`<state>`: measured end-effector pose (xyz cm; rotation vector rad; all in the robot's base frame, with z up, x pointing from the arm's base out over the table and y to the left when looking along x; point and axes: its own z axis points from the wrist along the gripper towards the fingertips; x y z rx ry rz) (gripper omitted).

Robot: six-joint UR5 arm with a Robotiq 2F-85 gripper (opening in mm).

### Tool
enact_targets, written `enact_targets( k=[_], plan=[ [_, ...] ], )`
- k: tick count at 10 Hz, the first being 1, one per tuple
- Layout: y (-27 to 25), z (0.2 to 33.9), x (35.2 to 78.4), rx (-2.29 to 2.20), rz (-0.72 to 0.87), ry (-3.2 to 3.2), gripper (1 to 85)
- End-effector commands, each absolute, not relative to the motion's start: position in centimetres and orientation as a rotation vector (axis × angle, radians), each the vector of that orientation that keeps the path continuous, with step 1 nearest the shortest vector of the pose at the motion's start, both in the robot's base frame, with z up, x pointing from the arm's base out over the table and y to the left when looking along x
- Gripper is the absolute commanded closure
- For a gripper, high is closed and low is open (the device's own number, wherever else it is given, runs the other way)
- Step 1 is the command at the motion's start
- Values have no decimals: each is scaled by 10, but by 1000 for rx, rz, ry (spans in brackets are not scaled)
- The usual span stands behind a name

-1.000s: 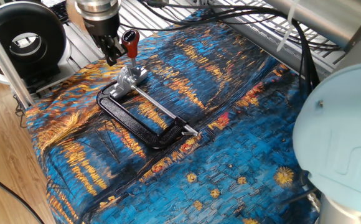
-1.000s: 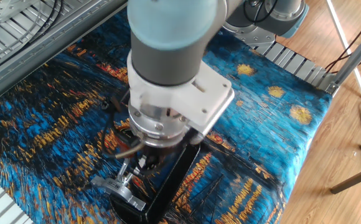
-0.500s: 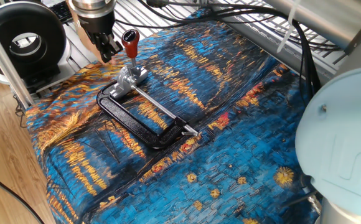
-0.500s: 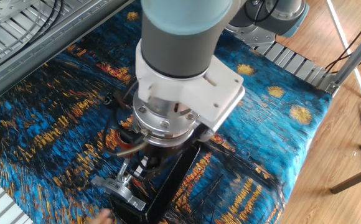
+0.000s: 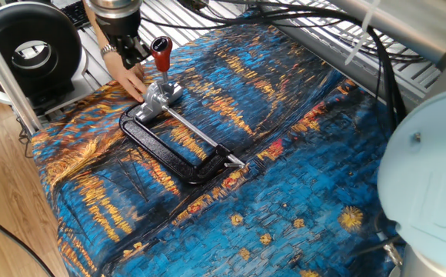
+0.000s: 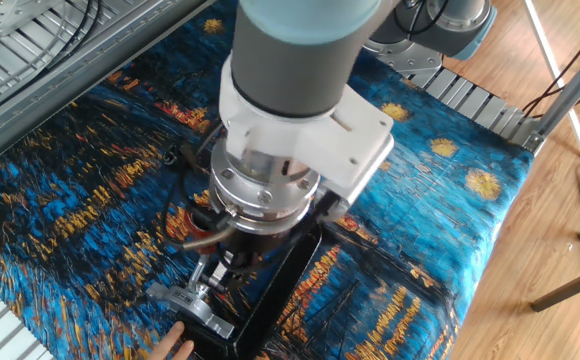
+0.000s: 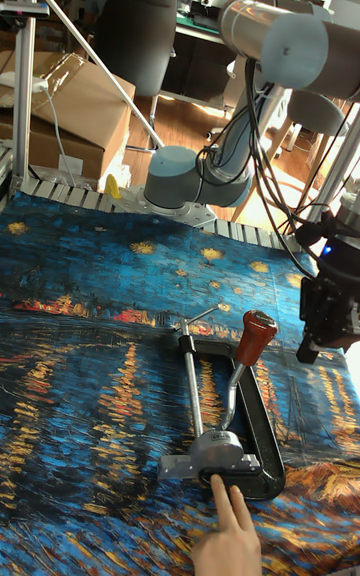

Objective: Pull up the lever

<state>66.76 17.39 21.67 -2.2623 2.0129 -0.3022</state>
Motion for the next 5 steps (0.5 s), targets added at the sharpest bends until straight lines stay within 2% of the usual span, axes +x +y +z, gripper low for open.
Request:
enact_targets(
  k=[1,5],
  plan=[
    [152,213,656,-2291,-291,2000,803],
    [137,206,641,-2297,-256,2050,813]
  ],
)
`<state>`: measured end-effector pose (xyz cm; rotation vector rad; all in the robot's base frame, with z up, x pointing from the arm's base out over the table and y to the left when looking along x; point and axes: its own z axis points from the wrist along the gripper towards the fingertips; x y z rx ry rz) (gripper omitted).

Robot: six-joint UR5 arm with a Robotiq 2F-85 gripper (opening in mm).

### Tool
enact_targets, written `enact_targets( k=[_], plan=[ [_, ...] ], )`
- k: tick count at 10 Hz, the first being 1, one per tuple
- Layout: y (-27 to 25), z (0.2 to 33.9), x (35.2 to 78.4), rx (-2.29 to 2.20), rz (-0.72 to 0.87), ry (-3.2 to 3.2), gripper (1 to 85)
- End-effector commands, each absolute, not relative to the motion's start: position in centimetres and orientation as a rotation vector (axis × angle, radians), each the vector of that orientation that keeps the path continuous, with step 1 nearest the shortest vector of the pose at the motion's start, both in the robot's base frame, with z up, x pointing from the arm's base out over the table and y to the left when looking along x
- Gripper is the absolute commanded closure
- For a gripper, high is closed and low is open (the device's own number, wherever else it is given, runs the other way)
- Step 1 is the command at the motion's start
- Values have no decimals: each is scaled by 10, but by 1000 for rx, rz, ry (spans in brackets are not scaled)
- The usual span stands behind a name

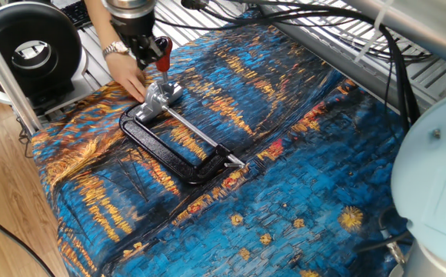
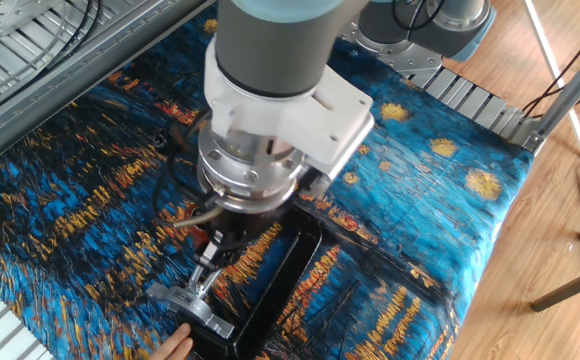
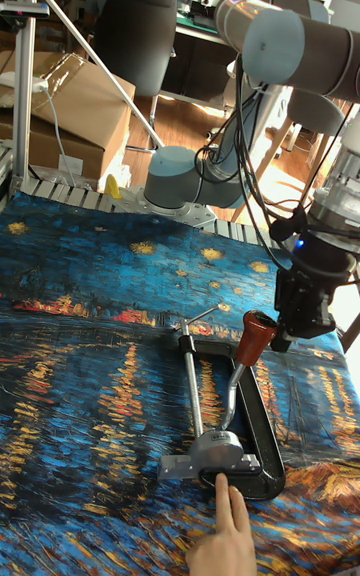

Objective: Pull up the lever

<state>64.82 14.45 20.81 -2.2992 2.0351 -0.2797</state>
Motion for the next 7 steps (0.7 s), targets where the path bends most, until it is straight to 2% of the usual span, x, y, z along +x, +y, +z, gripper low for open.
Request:
enact_targets(
  k=[1,7],
  plan=[
    [138,206,646,-2287,-273,2040,813],
    [124,212,664,-2283,-413,2019,840]
  ],
)
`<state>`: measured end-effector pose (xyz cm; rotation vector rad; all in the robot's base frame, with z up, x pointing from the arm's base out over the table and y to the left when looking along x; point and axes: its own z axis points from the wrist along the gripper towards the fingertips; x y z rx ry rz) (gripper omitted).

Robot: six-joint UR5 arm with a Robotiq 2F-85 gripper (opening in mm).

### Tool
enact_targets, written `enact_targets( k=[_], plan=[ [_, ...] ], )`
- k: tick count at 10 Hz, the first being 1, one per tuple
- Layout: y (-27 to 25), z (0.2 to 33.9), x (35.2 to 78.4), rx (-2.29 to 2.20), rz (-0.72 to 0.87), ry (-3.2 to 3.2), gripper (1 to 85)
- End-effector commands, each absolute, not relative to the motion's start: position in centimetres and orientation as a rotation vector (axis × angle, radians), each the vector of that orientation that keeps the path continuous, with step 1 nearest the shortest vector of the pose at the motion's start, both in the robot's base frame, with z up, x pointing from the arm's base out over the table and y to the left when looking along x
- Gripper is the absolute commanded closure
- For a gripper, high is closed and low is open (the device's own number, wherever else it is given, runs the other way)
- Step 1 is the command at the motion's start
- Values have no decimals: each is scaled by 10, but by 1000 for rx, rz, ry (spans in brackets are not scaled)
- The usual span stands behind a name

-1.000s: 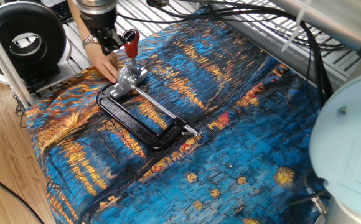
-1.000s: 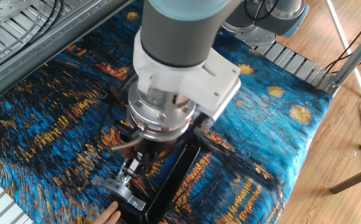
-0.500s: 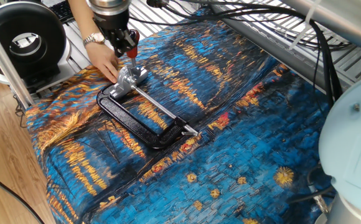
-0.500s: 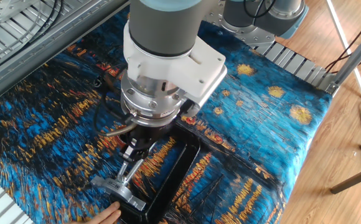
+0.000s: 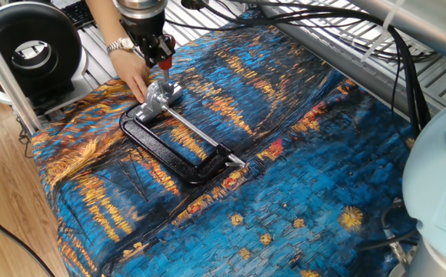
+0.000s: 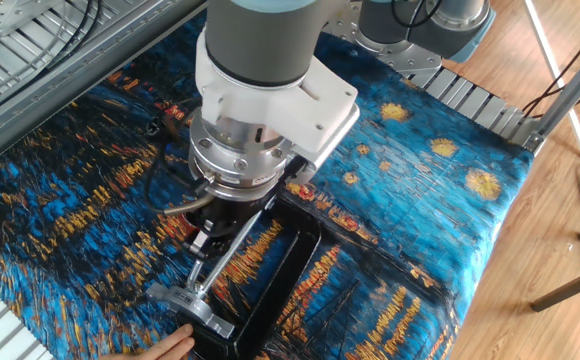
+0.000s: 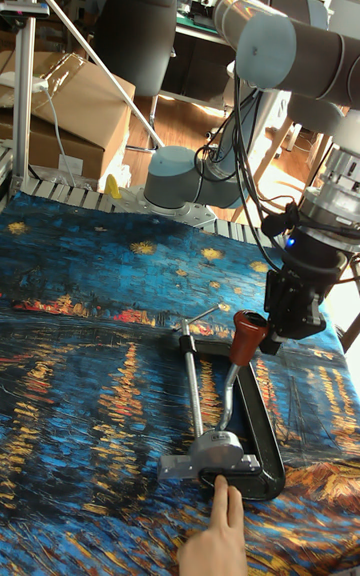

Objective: Pull up the lever

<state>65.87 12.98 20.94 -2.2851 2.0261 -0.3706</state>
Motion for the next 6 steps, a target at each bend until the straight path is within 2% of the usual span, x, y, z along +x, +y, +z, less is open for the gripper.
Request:
enact_targets(
  k=[1,6],
  plan=[
    [131,209,653,-2249,-333,2079,837],
    [142,205,641,-2054,-224,2268,830]
  ],
)
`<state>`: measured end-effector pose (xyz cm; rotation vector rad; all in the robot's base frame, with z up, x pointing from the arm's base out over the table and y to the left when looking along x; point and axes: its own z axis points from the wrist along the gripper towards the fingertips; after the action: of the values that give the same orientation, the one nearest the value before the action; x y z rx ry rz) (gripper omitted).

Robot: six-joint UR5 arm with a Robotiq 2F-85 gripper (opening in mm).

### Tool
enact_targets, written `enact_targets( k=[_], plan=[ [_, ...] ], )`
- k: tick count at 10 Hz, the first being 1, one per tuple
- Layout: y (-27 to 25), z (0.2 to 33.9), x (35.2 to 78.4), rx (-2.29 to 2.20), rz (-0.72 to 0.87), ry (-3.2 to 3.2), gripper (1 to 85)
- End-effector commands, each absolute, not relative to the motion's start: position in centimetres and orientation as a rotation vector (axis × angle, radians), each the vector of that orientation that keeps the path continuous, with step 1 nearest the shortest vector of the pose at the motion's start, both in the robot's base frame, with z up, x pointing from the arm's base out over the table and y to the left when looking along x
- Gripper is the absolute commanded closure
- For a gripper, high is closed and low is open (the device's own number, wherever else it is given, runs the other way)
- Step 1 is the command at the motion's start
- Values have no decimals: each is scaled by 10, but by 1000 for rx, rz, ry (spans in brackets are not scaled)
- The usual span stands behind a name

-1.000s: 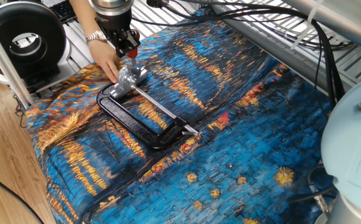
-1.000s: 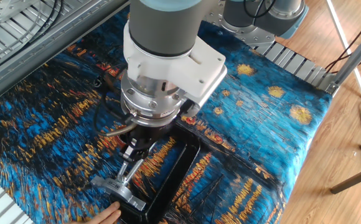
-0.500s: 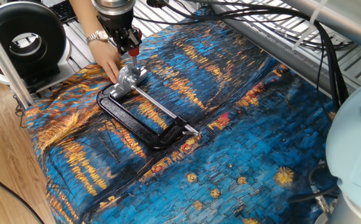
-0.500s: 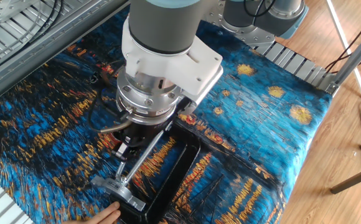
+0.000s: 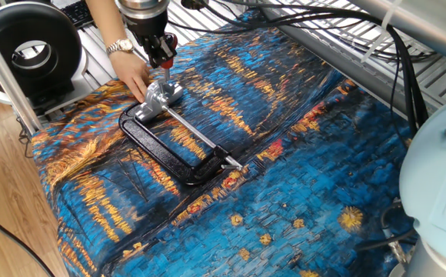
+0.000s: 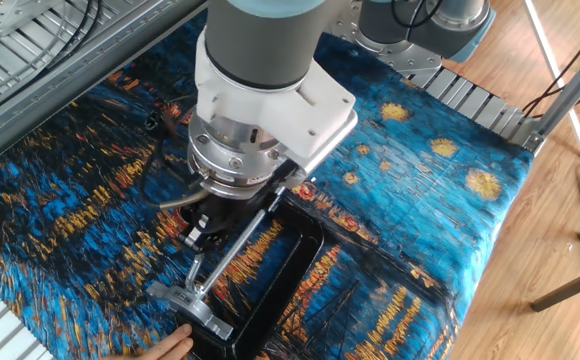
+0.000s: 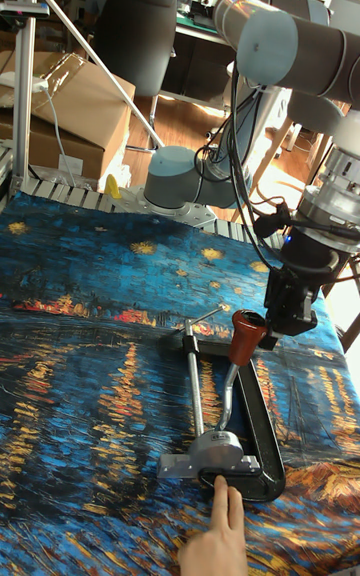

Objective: Pull up the lever

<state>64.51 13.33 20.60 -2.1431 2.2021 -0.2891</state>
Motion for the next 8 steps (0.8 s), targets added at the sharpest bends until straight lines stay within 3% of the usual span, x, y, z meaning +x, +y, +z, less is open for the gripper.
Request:
enact_targets(
  k=[1,8],
  plan=[
    [148,205,641,-2032,-196,2266,830],
    [136,211,653,-2066,-268,2213,840]
  ],
)
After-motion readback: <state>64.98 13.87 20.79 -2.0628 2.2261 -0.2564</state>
